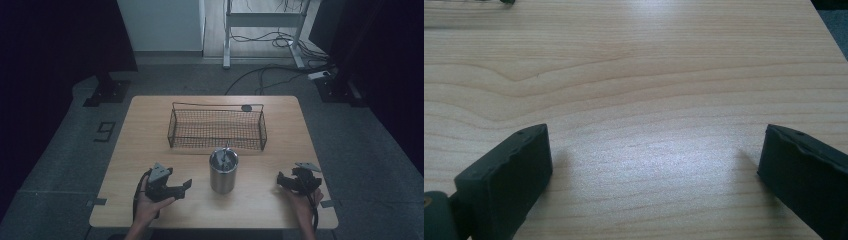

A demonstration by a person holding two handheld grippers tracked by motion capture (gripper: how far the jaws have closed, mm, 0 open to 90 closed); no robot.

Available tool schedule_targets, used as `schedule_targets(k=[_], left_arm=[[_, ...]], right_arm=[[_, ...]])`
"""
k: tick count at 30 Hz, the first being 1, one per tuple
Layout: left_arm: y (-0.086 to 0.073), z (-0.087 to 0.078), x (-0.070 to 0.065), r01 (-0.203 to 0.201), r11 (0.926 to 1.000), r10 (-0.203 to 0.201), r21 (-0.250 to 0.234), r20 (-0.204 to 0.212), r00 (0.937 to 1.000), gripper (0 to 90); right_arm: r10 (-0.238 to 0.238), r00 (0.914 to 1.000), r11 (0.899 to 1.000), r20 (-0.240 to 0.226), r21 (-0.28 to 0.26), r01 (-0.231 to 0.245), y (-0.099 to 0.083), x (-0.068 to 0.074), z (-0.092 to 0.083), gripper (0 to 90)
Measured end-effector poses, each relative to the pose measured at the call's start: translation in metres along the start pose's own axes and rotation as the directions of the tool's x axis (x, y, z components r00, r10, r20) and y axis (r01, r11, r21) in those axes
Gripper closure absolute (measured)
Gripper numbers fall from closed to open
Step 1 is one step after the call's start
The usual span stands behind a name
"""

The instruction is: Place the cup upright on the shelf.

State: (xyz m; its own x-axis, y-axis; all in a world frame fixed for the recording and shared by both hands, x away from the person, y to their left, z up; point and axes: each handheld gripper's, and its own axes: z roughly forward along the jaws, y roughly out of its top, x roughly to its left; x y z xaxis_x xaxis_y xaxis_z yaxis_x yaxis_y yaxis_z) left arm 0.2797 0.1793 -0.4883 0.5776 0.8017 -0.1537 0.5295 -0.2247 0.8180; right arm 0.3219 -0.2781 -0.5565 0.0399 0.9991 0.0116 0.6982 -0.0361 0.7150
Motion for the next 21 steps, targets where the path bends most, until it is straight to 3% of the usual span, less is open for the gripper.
schedule_targets(k=[21], left_arm=[[0.014, 0.018, -0.034, -0.078, 0.9965, 0.076, 0.031, 0.073, 0.9945, 6.6]], right_arm=[[0.001, 1.0000, 1.000, 0.004, -0.003, -0.001, 0.000, 0.000, 0.000, 1.7]])
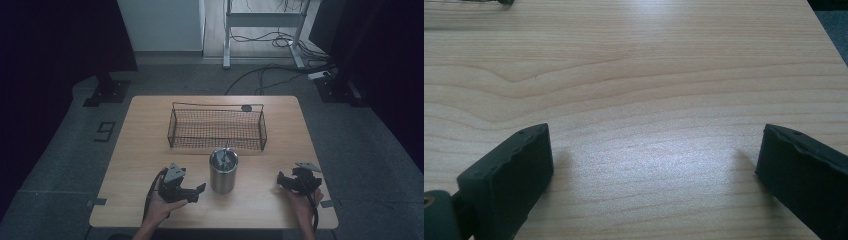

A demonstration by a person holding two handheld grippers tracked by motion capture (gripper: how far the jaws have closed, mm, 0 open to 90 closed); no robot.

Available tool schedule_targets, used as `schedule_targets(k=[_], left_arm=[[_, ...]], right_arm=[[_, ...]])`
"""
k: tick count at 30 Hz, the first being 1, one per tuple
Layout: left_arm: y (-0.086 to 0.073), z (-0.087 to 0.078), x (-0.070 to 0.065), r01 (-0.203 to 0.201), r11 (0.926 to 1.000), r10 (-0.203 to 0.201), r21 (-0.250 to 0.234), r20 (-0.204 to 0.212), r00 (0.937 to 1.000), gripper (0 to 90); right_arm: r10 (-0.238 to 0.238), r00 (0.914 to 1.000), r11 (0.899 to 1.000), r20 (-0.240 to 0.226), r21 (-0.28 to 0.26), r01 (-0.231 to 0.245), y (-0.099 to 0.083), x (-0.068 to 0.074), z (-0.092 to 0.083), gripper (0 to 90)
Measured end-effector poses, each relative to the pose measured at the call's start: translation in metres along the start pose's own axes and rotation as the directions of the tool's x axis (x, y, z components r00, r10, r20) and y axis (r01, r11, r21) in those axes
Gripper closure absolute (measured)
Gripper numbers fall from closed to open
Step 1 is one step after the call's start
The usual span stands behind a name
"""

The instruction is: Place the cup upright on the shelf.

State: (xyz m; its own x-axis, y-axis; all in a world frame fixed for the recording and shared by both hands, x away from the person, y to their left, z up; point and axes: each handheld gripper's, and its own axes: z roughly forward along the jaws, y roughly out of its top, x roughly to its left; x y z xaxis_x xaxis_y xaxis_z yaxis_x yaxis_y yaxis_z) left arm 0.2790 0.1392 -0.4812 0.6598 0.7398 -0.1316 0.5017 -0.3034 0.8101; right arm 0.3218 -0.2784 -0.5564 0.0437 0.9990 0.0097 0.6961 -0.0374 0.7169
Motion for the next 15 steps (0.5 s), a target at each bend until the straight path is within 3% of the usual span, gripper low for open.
schedule_targets(k=[9, 12, 15], left_arm=[[0.010, 0.013, -0.011, -0.026, 0.9996, 0.026, 0.011, 0.022, 0.9994, 5.9], [0.012, 0.016, -0.015, -0.033, 0.9992, 0.033, -0.023, 0.004, 0.9994, 6.5], [0.016, 0.019, -0.020, -0.041, 0.9986, 0.042, -0.032, 0.021, 0.9989, 6.6]], right_arm=[[0.002, 1.0000, 1.000, 0.000, -0.002, -0.002, 0.000, 0.000, 0.000, 2.2], [0.002, 1.0000, 1.000, 0.000, -0.002, -0.002, 0.000, 0.000, 0.000, 2.3], [0.005, 1.0000, 1.000, 0.001, -0.005, -0.005, 0.000, 0.000, 0.000, 2.7]])
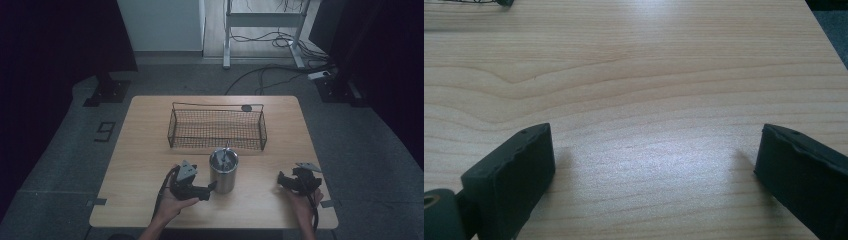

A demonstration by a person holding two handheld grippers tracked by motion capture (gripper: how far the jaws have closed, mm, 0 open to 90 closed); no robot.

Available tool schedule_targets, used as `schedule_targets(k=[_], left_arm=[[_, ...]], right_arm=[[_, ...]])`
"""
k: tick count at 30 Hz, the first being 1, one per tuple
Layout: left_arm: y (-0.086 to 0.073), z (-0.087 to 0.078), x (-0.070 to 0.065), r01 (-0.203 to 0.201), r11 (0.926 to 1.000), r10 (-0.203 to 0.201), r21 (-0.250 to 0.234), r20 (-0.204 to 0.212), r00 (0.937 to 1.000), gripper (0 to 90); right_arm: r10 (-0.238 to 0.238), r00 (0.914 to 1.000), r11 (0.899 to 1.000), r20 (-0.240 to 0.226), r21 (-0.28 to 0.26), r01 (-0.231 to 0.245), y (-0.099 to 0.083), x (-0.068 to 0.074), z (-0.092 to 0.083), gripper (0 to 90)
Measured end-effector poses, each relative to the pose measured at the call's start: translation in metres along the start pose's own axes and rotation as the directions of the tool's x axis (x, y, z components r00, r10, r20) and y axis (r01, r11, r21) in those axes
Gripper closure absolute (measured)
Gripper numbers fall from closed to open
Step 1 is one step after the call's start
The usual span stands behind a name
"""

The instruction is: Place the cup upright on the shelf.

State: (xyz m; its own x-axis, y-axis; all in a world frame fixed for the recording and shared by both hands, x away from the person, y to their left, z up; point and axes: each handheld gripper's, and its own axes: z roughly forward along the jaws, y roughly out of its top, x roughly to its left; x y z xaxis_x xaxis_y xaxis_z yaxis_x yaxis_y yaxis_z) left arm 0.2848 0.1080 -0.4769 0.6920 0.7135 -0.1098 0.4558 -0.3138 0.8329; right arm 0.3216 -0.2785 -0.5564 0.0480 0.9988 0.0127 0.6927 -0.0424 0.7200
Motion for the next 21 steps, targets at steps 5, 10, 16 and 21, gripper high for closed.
schedule_targets(k=[5, 10, 16, 21], left_arm=[[0.004, 0.004, -0.003, -0.012, 0.9998, 0.012, 0.014, 0.011, 0.9999, 5.7], [0.008, 0.009, -0.006, -0.018, 0.9991, 0.017, 0.038, 0.025, 0.9995, 4.3], [0.011, 0.012, -0.007, -0.013, 0.9997, 0.013, 0.023, 0.023, 0.9997, 4.8], [0.016, 0.017, -0.010, -0.017, 0.9997, 0.016, 0.018, 0.030, 0.9994, 5.0]], right_arm=[[0.000, 1.0000, 1.000, 0.001, -0.001, 0.000, 0.000, 0.000, 0.000, 2.9], [0.000, 1.0000, 1.000, 0.001, -0.002, 0.000, 0.000, 0.000, 0.000, 3.1], [0.000, 1.0000, 1.000, 0.005, -0.003, 0.000, 0.000, 0.000, 0.000, 3.6], [0.001, 1.0000, 1.000, 0.003, -0.003, -0.001, 0.000, 0.000, -0.001, 3.8]])
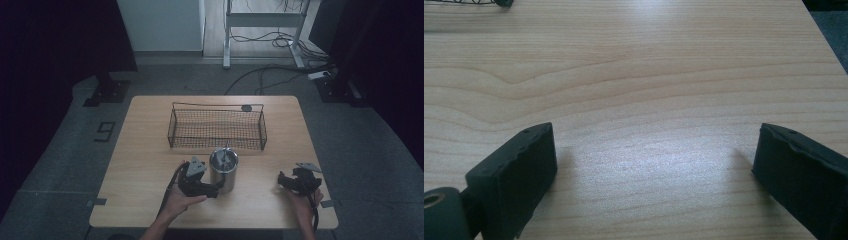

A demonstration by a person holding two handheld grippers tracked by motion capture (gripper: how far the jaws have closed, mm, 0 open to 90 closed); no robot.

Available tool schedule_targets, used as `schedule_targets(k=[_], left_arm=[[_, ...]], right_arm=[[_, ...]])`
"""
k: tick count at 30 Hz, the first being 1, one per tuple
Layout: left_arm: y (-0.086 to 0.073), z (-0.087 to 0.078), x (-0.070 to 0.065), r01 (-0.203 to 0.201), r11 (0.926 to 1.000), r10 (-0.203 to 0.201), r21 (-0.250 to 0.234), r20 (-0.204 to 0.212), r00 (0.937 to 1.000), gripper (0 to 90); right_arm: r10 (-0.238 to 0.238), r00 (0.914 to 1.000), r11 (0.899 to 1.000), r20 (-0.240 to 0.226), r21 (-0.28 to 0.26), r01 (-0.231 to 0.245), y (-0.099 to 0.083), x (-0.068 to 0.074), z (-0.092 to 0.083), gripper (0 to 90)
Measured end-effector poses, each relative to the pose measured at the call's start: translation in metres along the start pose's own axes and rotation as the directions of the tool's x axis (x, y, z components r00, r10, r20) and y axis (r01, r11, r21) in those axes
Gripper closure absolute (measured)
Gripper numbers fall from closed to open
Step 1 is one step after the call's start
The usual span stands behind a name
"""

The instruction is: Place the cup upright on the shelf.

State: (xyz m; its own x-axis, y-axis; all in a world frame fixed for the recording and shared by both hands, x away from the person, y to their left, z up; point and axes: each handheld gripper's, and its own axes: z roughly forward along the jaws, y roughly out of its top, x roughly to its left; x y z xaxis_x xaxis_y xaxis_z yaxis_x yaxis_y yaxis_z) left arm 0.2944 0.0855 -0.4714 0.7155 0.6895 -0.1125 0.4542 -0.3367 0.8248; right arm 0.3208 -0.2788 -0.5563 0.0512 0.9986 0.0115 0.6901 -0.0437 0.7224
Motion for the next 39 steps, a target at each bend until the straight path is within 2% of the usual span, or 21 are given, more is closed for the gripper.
schedule_targets(k=[15, 29, 32, 33, 35, 36, 38, 39], left_arm=[[0.016, 0.017, -0.003, -0.031, 0.9994, 0.031, 0.013, 0.027, 0.9992, 1.9], [0.027, 0.035, -0.005, -0.029, 0.9996, 0.028, 0.006, 0.015, 0.9995, 0.0], [0.030, 0.039, -0.007, -0.041, 0.9991, 0.041, 0.002, 0.005, 0.9991, 0.0], [0.032, 0.041, -0.008, -0.059, 0.9982, 0.059, -0.012, -0.016, 0.9981, 0.1], [0.032, 0.042, -0.009, -0.066, 0.9977, 0.066, -0.016, -0.023, 0.9976, 0.5], [0.033, 0.044, -0.011, -0.081, 0.9964, 0.079, -0.025, -0.042, 0.9960, 0.8], [0.031, 0.045, -0.013, -0.106, 0.9937, 0.104, -0.036, -0.057, 0.9929, 2.1], [0.031, 0.045, -0.013, -0.106, 0.9937, 0.104, -0.036, -0.057, 0.9929, 2.7]], right_arm=[[0.000, 1.0000, 1.000, 0.000, -0.001, 0.000, 0.000, 0.000, 0.000, 4.0], [0.000, 1.0000, 1.000, 0.000, -0.001, 0.000, 0.000, 0.000, 0.000, 4.0], [0.000, 1.0000, 1.000, 0.000, 0.000, 0.000, 0.000, 0.000, 0.000, 4.0], [0.000, 1.0000, 1.000, 0.000, -0.001, 0.000, 0.000, 0.000, 0.000, 4.0], [0.000, 1.0000, 1.000, 0.000, -0.001, 0.000, 0.000, 0.000, 0.000, 4.0], [0.000, 1.0000, 1.000, 0.000, 0.000, 0.000, 0.000, 0.000, 0.000, 4.0], [0.000, 1.0000, 1.000, 0.000, 0.000, 0.000, 0.000, 0.000, 0.000, 4.0], [0.000, 1.0000, 1.000, 0.000, 0.000, 0.000, 0.000, 0.000, 0.000, 4.0]])
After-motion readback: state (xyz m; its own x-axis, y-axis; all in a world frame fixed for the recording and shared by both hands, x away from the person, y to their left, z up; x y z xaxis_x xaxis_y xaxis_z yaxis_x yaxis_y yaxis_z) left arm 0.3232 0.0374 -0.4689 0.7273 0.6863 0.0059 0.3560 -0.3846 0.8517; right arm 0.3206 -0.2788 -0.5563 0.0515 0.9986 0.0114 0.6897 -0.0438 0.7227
